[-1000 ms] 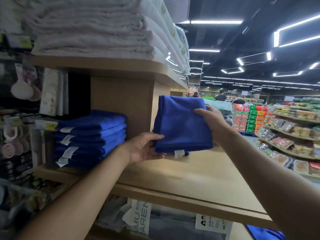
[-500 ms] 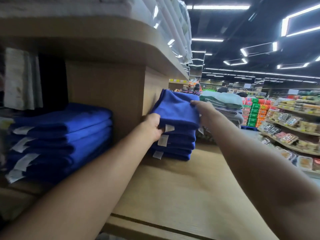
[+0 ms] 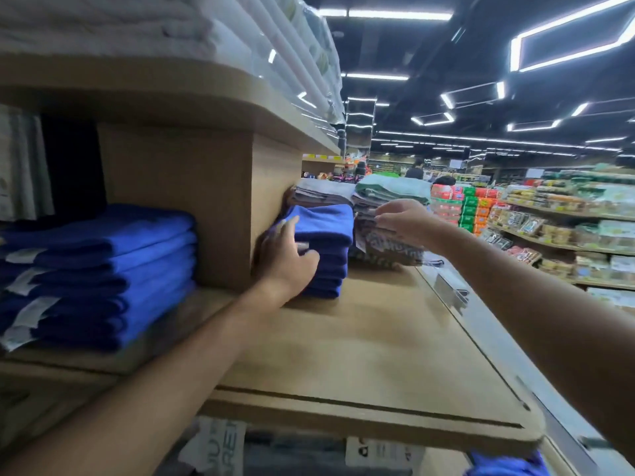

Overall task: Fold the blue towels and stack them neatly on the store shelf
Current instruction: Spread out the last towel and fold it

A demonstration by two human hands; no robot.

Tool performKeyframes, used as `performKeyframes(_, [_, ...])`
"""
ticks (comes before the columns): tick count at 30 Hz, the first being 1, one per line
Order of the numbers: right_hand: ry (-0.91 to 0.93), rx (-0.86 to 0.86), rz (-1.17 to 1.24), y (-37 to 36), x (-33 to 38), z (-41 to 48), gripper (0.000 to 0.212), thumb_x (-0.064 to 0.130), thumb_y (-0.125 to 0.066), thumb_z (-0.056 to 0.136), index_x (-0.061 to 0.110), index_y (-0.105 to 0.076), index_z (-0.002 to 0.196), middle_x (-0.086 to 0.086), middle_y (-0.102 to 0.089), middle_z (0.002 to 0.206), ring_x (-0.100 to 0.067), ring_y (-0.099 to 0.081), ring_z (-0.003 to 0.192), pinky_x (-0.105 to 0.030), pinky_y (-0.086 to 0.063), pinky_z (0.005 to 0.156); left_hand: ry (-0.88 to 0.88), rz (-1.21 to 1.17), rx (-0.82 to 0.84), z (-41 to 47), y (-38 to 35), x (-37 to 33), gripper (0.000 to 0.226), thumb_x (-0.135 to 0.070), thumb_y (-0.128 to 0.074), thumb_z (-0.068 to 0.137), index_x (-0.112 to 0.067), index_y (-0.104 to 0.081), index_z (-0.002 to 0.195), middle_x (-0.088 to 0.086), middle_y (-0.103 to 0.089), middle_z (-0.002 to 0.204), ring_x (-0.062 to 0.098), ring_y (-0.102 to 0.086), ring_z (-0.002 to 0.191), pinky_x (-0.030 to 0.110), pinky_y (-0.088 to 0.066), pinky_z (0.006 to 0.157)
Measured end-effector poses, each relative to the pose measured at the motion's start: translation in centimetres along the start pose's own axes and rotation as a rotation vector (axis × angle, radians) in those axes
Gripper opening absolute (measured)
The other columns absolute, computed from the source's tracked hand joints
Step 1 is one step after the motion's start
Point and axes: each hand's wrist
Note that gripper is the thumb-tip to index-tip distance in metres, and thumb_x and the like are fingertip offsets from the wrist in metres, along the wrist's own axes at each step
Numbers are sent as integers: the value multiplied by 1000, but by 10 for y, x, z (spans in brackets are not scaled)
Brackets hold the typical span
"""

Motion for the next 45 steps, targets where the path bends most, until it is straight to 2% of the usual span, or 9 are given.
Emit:
performKeyframes(7, [-62,-34,-29,69,-80,-113,17,14,-60,100,16,-71,112,4,-71,96,-10,-66,85,-21,-51,67,-205,421,680,-108,-36,-27,61,-70,-38,83,-43,-54,135,-17,-45,149,12,-38,139,48,-30,117])
performKeyframes(12, [-328,-96,-19,64,-175,-169,22,11,-57,101,7,-67,120,-7,-71,100,-15,-67,75,-26,-53,65,-237,602,707,-129,-51,-31,65,-71,-25,90,-46,-28,150,-17,-29,161,12,-23,149,60,-14,119])
performKeyframes(16, [-583,200,-188,14,-228,-226,42,23,-63,92,8,-54,130,-8,-65,91,-16,-62,59,-28,-50,54,-231,563,679,-129,-50,-23,66,-76,-24,89,-49,-28,149,-21,-30,160,8,-23,149,56,-12,121])
performKeyframes(19, [-527,244,-467,-23,-247,-256,78,55,-71,78,22,-46,144,-5,-53,134,-23,-60,113,-34,-49,93,-234,558,659,-128,-50,-21,68,-79,-24,87,-50,-30,148,-21,-32,159,8,-26,148,57,-13,122])
performKeyframes(23, [-446,193,-649,-39,-247,-264,34,46,-59,87,19,-58,107,-7,-60,116,-23,-56,94,-32,-45,77,-230,529,652,-128,-47,-22,72,-81,-23,82,-50,-34,147,-19,-37,157,10,-32,146,55,-17,121])
performKeyframes(29, [-470,-193,-133,-21,-253,-291,18,8,-53,85,14,-53,68,1,-51,64,-23,-46,69,-33,-38,60,-253,512,600,-130,-44,-26,57,-71,-35,91,-47,-44,142,-15,-47,152,14,-42,139,52,-26,118])
performKeyframes(34, [-378,-555,292,21,-216,-306,16,7,-57,93,15,-71,93,-12,-72,87,-29,-66,80,-38,-54,70,-267,477,559,-137,-39,-32,46,-65,-42,92,-47,-54,132,-12,-58,140,15,-53,126,45,-36,109])
performKeyframes(42, [-74,-726,563,87,-105,-306,16,13,-54,100,19,-66,107,-15,-70,104,-25,-66,88,-41,-55,79,-301,388,572,-137,-37,-31,28,-62,-52,90,-53,-62,115,-13,-68,123,7,-60,104,39,-50,95])
performKeyframes(45, [88,-723,675,86,-47,-297,14,17,-54,101,22,-64,111,-13,-69,108,-21,-65,89,-39,-54,79,-345,-4,632,-144,-35,-52,39,-61,-53,96,-34,-73,115,-12,-72,120,4,-66,105,39,-51,99])
Point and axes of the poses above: each hand's wrist, its own z-axis towards the middle knuckle, its own y-axis out of the back of the hand, x = y × z
